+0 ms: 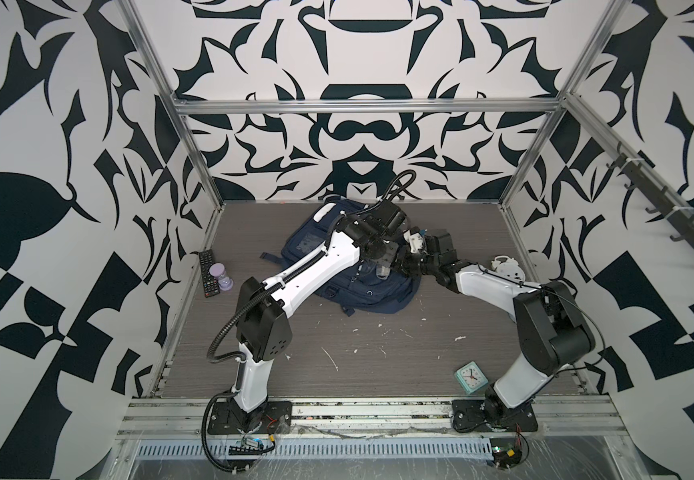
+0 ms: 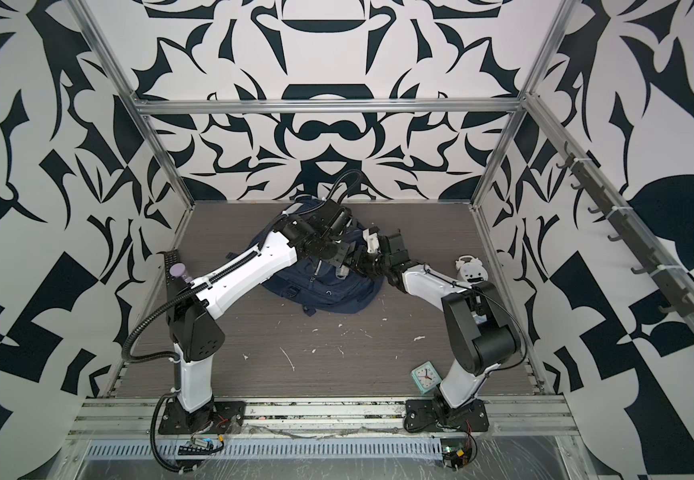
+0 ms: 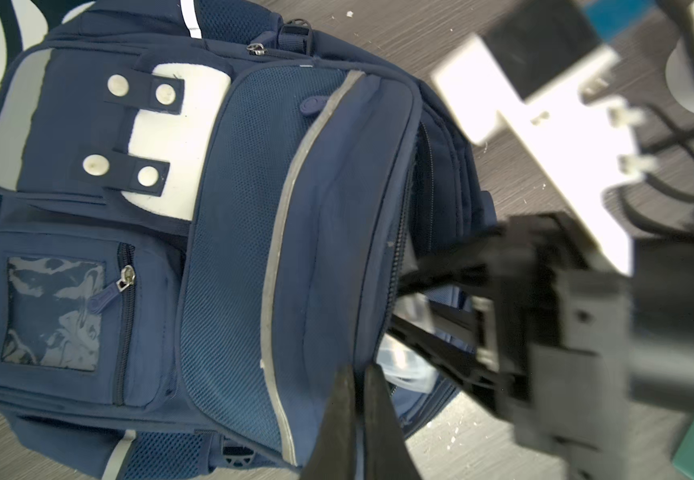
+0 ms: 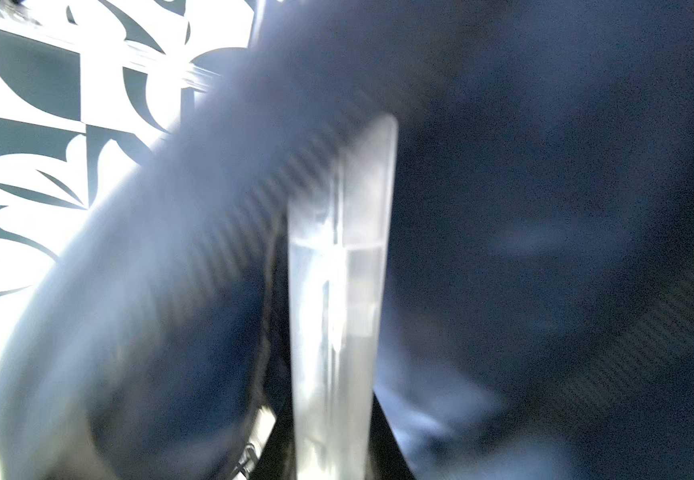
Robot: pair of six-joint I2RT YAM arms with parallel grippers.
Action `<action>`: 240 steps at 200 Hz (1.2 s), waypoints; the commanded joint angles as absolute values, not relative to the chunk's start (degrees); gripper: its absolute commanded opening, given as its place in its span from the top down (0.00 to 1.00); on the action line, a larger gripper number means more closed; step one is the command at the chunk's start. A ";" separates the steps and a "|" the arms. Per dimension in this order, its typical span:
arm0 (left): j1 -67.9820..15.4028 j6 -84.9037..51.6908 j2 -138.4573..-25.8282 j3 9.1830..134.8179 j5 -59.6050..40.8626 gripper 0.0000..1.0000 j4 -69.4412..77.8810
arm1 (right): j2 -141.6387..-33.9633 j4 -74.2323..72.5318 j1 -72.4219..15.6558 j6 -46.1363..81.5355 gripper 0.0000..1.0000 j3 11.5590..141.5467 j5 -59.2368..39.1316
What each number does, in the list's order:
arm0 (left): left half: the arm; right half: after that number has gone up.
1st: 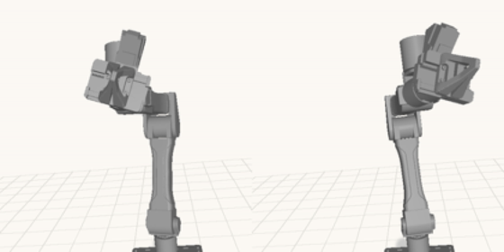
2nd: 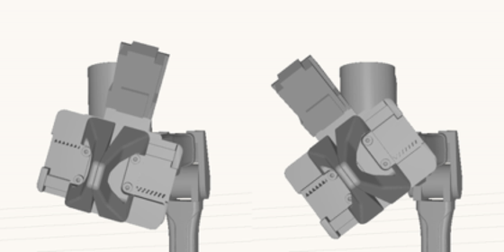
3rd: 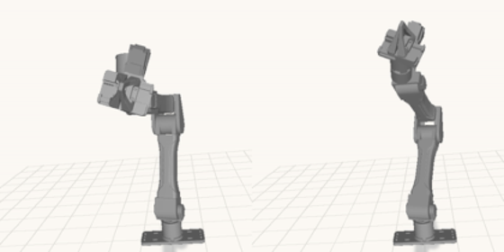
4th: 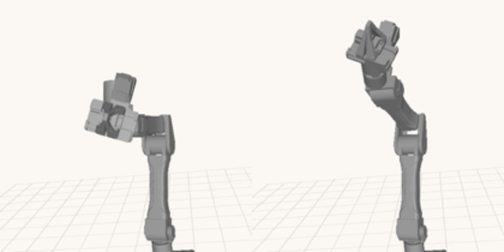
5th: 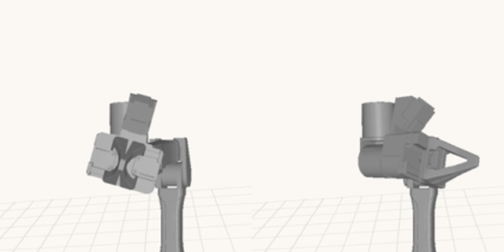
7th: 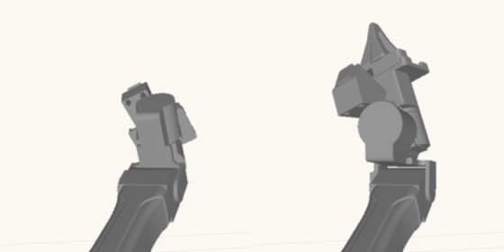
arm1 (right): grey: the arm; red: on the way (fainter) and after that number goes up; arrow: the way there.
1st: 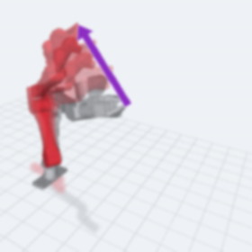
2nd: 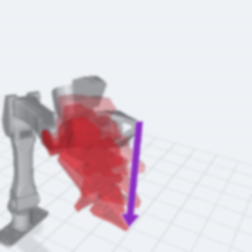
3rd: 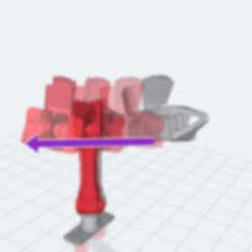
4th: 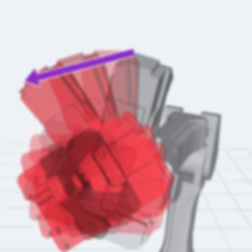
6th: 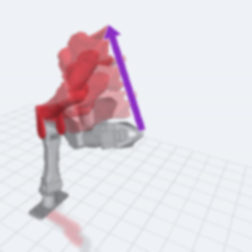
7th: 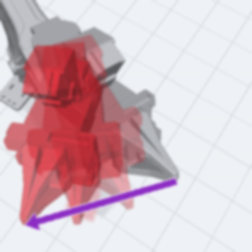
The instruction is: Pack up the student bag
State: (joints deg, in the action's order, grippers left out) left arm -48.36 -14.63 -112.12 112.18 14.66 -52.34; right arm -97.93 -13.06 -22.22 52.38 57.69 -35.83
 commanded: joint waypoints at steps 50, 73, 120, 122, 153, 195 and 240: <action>-47.93 -16.77 -105.36 109.59 12.04 1.00 -51.17 | -108.72 -27.24 -26.76 61.79 0.59 66.38 -37.09; -46.61 -17.31 -104.52 107.74 10.55 1.00 -50.25 | -106.86 -22.11 -26.75 58.53 0.49 65.71 -36.06; -45.35 -17.04 -105.01 106.46 9.10 1.00 -49.04 | -98.68 1.66 -26.64 43.54 0.41 66.31 -27.17; -45.35 -17.05 -105.13 106.46 9.00 1.00 -48.89 | -98.30 2.33 -26.61 43.03 0.41 66.28 -26.68; -45.40 -17.02 -107.69 106.29 6.60 1.00 -47.82 | -91.90 12.23 -26.63 36.48 0.43 63.67 -20.04; -45.98 -18.13 -114.09 110.19 1.02 1.00 -47.80 | -84.16 17.45 -26.54 33.68 0.52 57.36 -13.29; -48.34 -19.42 -121.15 117.28 -1.98 1.00 -48.33 | -79.33 18.49 -26.63 33.26 0.61 53.01 -10.73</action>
State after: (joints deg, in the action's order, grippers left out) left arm -46.98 -17.85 -118.72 112.64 1.50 -48.95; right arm -82.00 17.21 -26.35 34.76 54.30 -13.67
